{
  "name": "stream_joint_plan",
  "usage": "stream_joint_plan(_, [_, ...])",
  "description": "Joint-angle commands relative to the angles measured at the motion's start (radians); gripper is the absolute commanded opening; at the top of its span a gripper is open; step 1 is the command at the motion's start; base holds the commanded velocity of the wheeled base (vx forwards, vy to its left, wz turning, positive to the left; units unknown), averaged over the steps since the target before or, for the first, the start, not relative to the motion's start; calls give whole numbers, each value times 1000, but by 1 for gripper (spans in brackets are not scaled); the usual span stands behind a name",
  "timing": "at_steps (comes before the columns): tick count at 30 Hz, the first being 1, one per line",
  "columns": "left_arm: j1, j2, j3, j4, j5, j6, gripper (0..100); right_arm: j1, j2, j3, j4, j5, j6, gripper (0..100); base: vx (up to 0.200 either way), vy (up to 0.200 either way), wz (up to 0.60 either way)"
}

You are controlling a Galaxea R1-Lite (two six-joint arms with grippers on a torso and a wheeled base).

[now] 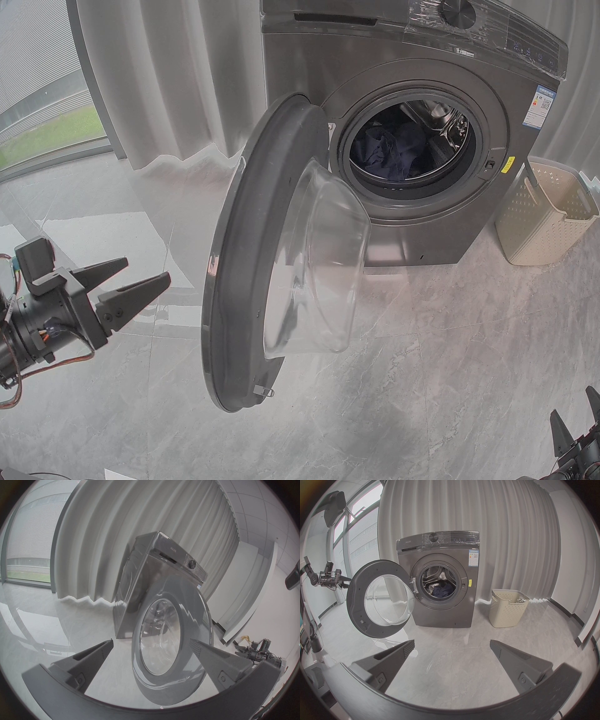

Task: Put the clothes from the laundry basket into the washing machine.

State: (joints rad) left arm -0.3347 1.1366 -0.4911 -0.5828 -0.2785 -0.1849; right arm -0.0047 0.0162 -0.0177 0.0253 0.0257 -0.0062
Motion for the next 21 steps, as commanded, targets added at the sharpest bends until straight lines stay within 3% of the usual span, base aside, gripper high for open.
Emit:
stream_joint_plan(1, [-78, 129, -50, -5, 9, 13, 100, 0, -16, 8, 1, 0, 0, 100, 0, 0, 0])
stream_joint_plan(6, [-129, 212, -126, -8, 18, 31, 100, 2, -16, 8, -1, 0, -1, 100, 0, 0, 0])
stream_joint_plan(14, [-248, 367, -239, -81, 76, 28, 100, 0, -16, 8, -1, 0, 0, 100, 0, 0, 0])
stream_joint_plan(21, [-302, 500, -359, -154, 96, 24, 100, 0, -16, 8, -1, 0, 0, 100, 0, 0, 0])
